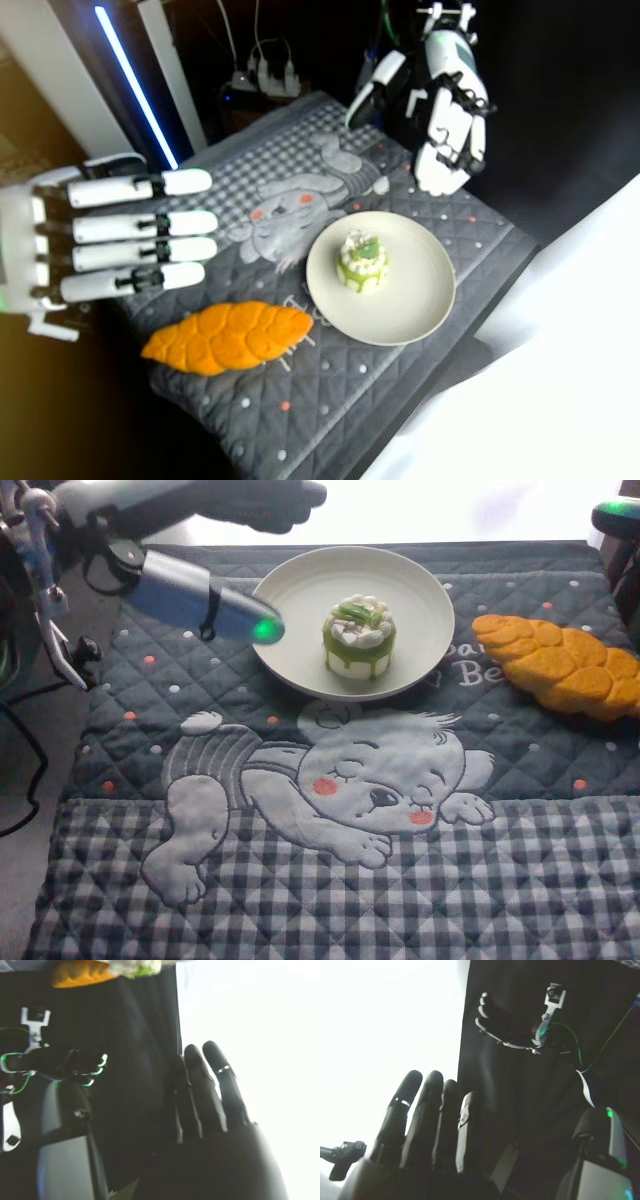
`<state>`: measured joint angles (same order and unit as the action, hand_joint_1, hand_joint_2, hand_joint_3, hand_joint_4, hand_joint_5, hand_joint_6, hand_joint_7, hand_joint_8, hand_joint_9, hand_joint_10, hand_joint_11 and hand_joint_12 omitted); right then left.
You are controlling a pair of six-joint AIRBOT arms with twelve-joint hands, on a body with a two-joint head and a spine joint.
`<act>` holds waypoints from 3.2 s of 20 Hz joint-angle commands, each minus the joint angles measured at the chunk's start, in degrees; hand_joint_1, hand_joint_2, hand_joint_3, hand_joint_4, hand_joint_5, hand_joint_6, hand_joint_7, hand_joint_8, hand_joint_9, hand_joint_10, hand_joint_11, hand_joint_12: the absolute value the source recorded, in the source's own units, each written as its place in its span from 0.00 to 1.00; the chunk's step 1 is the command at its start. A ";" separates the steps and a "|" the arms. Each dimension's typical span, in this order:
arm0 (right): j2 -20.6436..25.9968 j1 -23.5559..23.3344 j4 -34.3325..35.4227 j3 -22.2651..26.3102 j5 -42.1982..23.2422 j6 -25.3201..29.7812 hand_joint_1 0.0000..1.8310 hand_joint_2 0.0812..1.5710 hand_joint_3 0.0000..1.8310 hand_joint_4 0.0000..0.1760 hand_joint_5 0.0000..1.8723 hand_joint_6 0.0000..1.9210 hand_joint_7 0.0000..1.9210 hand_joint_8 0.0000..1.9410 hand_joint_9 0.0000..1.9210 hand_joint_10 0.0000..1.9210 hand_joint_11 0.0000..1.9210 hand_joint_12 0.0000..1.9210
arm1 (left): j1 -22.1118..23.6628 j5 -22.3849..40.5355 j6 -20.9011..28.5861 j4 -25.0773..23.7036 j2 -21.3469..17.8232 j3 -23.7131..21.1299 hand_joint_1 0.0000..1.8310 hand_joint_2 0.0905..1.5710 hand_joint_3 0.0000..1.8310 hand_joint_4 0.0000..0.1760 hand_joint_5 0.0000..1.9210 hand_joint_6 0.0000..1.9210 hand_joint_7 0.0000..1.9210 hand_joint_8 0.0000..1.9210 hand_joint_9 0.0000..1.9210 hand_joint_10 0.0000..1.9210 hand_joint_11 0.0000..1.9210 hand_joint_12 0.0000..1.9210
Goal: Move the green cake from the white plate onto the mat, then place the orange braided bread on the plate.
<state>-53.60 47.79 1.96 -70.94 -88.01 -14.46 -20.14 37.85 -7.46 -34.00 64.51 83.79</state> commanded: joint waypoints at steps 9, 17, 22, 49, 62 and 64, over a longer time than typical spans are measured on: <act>0.48 -0.29 1.90 0.23 -8.52 0.33 0.44 0.37 0.01 0.69 0.22 0.00 0.24 0.00 0.24 0.01 0.00 0.59 | 6.24 -4.14 10.11 -11.43 6.03 6.16 0.46 0.51 0.00 0.11 0.21 0.00 0.28 0.00 0.28 0.00 0.12 0.38; 0.45 -0.29 1.65 0.39 -8.71 0.33 0.37 0.39 0.00 0.91 0.22 0.00 0.25 0.00 0.24 0.00 0.00 0.66 | 7.44 -7.32 14.28 -17.85 12.02 10.67 0.48 0.47 0.00 0.70 0.22 0.00 0.30 0.00 0.30 0.00 0.11 0.40; 0.39 -0.29 1.56 0.52 -8.75 0.34 0.39 0.41 0.00 0.79 0.23 0.00 0.26 0.00 0.23 0.00 0.00 0.66 | 7.47 -9.64 16.29 -20.72 14.95 13.10 0.50 0.46 0.00 0.76 0.22 0.00 0.30 0.00 0.29 0.00 0.04 0.40; 0.06 -0.29 1.06 0.64 -8.75 0.35 0.41 0.43 0.00 0.58 0.23 0.00 0.28 0.00 0.26 0.00 0.00 0.66 | 3.84 -13.08 19.79 -25.68 22.60 20.03 0.64 0.70 0.00 0.23 0.52 0.47 0.43 0.51 0.42 0.03 0.14 0.60; -0.11 -0.29 2.07 1.21 -8.75 0.36 0.40 0.43 0.00 0.69 0.25 0.00 0.29 0.00 0.26 0.00 0.00 0.66 | 5.57 -0.54 20.42 -19.14 12.76 11.85 0.64 0.74 0.00 0.05 0.48 0.53 0.41 0.70 0.32 0.58 0.18 0.82; -0.13 -0.29 2.14 1.37 -8.75 0.36 0.40 0.43 0.00 0.65 0.25 0.00 0.28 0.00 0.25 0.00 0.00 0.64 | 5.62 1.81 20.47 -19.14 10.13 8.93 0.64 0.73 0.00 0.07 0.49 0.53 0.41 0.69 0.39 0.50 0.33 0.73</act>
<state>-54.06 47.79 2.13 -69.60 -90.11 -14.46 -15.49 34.28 12.27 -56.12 74.63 92.25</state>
